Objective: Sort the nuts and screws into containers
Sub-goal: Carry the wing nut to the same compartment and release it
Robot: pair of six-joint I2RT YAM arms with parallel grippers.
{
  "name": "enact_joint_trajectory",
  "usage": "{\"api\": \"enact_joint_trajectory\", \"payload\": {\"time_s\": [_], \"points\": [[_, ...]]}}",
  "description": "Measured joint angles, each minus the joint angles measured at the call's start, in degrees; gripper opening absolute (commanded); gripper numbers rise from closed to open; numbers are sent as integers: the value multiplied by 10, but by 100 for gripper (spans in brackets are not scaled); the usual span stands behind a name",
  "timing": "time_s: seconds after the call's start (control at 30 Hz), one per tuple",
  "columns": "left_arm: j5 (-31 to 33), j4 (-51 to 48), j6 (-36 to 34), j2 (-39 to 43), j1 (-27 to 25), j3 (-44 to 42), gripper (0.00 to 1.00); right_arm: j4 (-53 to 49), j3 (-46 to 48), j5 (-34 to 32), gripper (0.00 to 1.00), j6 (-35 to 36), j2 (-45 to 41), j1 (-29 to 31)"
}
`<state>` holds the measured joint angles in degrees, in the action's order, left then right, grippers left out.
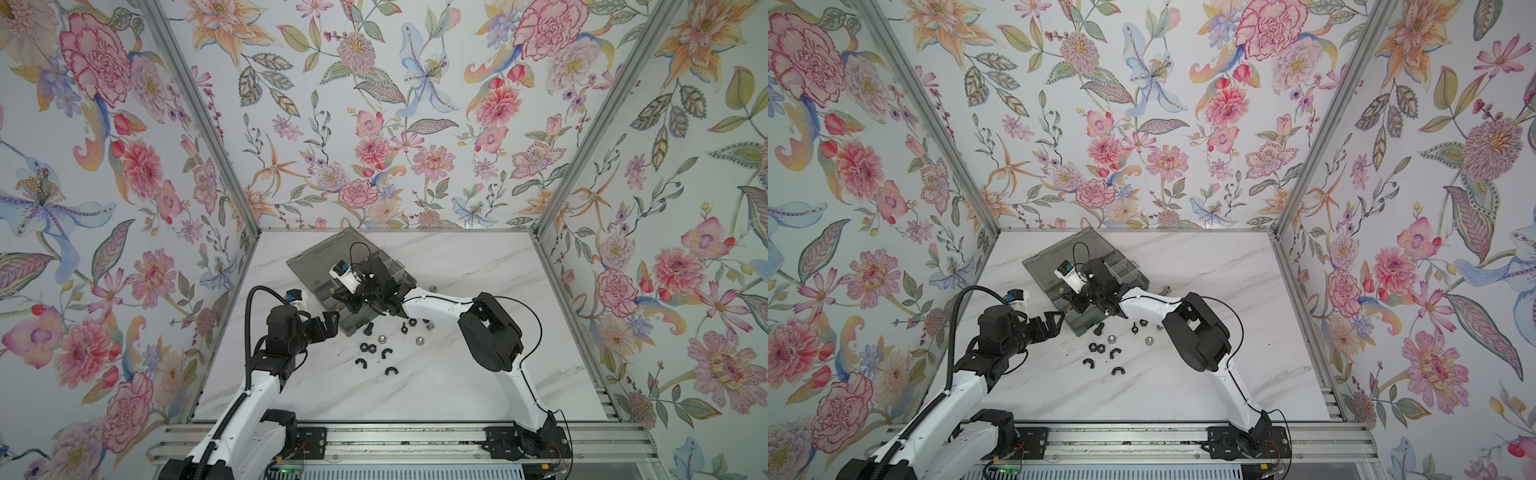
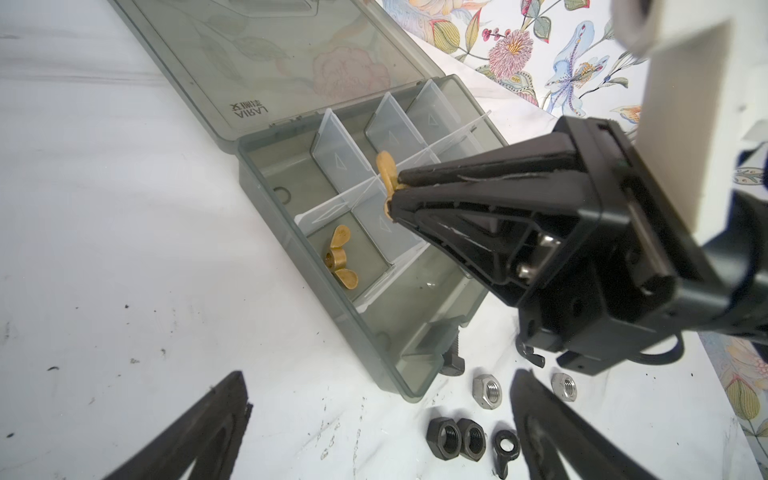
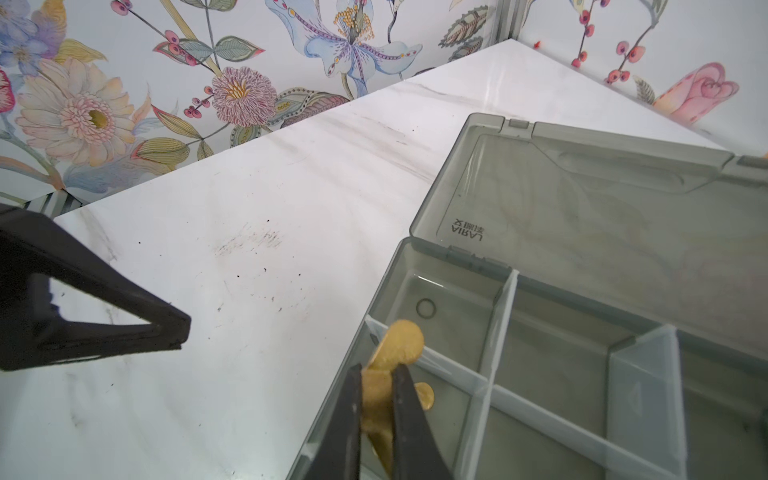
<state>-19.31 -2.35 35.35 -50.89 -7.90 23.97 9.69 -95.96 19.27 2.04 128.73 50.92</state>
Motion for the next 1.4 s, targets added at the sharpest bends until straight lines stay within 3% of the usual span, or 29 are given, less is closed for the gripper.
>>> {"api": "enact_joint_trajectory", "payload": {"time_s": [0.4, 0.9, 1.07, 1.4], "points": [[-1, 1, 0, 2, 0, -1, 99, 0, 9, -2, 4, -5, 2, 0], [-13, 7, 0, 2, 0, -3, 100, 0, 9, -2, 21, -11, 24, 0], [-14, 7, 0, 2, 0, -3, 99, 1, 9, -2, 31, -15, 27, 0], [-15, 7, 0, 3, 0, -3, 99, 27, 66, -1, 36, -15, -1, -3]]}}
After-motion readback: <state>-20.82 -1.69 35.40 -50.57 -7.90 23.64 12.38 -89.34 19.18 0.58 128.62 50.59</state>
